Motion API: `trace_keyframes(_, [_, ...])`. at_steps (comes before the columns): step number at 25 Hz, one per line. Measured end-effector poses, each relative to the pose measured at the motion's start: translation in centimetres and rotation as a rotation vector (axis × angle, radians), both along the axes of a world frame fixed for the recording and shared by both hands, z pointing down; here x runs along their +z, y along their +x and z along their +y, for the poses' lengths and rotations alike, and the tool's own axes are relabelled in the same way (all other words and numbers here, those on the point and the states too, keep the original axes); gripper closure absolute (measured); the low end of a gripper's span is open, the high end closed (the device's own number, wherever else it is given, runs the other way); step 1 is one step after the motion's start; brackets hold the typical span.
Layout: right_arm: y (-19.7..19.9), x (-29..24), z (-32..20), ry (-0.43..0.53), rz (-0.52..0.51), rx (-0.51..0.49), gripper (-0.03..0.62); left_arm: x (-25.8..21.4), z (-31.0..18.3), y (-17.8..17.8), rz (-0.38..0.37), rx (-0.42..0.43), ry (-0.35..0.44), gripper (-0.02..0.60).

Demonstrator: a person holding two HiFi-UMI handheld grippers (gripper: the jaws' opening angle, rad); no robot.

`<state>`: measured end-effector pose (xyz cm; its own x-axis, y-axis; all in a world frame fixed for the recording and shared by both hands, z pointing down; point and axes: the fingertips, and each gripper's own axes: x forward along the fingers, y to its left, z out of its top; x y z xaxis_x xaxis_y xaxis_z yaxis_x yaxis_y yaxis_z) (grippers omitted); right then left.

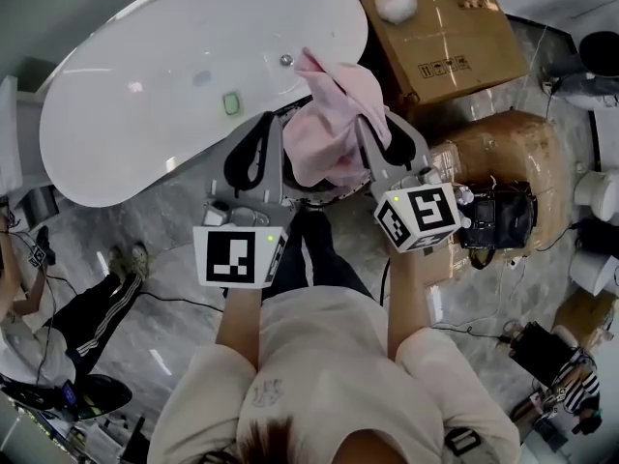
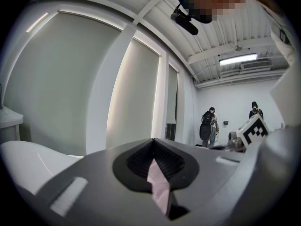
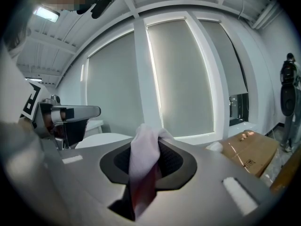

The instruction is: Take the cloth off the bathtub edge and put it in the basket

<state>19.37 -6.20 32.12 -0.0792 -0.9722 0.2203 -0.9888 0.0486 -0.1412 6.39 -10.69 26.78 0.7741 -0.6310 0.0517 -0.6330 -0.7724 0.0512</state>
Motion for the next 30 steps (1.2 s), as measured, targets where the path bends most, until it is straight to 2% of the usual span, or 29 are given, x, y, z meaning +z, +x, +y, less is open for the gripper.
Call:
trace_keyframes(10, [0.2, 8.5, 0.3, -0.092, -0.031, 0.01, 0.516, 5.0, -1.1, 0.9, -0.011, -0.031, -0.049, 0.538])
trace_keyframes(12, [0.2, 10.2, 0.3, -0.105, -0.034, 0.013, 0.516, 6.3, -1.2, 1.3, -0.002, -0.037, -0.074, 0.538])
trace_keyframes(15, [0.0, 12.6, 0.2, -0.126, -0.043, 0.02, 0.516, 9.2, -1.2, 1.5, -0.035, -0.037, -0.1, 0.537])
trace_keyframes(19, [0.0, 15.4, 0.3, -0.154, -0.055, 0.032, 0.516, 11.3, -1.0, 2.8, -0.011, -0.043, -0.16, 0.537])
trace_keyframes(25, [0.1, 19.3, 0.7, -0.196, -0.071, 0.048, 0.516, 15.7, -0.3, 3.5, -0.044, -0.038, -0.216, 0.538])
trace_keyframes(30, [0.0, 23.0, 1.3, -0.236, -0.089, 0.059, 0.516, 19.9, 0.3, 4.0, -0.09, -0.014, -0.226, 0.537])
